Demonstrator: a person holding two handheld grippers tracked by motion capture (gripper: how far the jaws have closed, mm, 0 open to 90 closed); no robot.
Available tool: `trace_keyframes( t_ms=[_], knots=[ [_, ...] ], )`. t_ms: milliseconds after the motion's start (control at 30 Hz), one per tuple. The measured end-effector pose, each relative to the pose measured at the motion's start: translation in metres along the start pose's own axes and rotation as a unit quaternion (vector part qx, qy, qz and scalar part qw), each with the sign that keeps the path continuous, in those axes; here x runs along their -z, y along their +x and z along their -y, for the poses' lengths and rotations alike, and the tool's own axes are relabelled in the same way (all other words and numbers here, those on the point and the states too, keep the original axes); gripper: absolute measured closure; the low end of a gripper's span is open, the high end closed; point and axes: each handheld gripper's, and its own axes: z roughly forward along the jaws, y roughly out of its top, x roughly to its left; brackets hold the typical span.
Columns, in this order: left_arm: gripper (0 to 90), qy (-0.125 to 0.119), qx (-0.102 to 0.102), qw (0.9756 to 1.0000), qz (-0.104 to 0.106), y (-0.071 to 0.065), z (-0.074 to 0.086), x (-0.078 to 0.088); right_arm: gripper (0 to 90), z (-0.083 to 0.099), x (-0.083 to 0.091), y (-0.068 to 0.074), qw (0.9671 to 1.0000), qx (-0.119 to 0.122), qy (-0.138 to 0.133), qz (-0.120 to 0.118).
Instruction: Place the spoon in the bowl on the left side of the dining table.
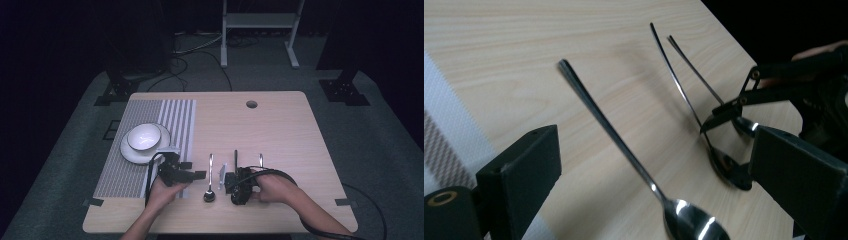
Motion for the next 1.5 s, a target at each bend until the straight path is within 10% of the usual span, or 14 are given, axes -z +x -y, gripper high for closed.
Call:
trace_keyframes(
  t_ms=[467,700,967,1500],
  knots=[
    [16.1,0.082,0.015,0.9965,0.008,-0.018,-0.026,-0.073,41.4,0.003,0.001,0.011,0.9992,0.015,-0.01,0.037],
    [37.9,0.077,0.047,0.9956,0.026,-0.014,-0.04,-0.092,41.5,0.006,0.001,0.014,0.9985,0.018,-0.023,0.045],
    [76.9,0.083,0.018,0.9959,0.032,-0.015,-0.045,-0.105,43.2,0.01,0.001,0.016,0.9977,0.021,-0.039,0.051],
    [84.4,0.055,0.048,0.9932,0.091,-0.011,-0.044,-0.103,44.5,0.019,0.002,0.021,0.9947,0.036,-0.067,0.069]
  ],
)
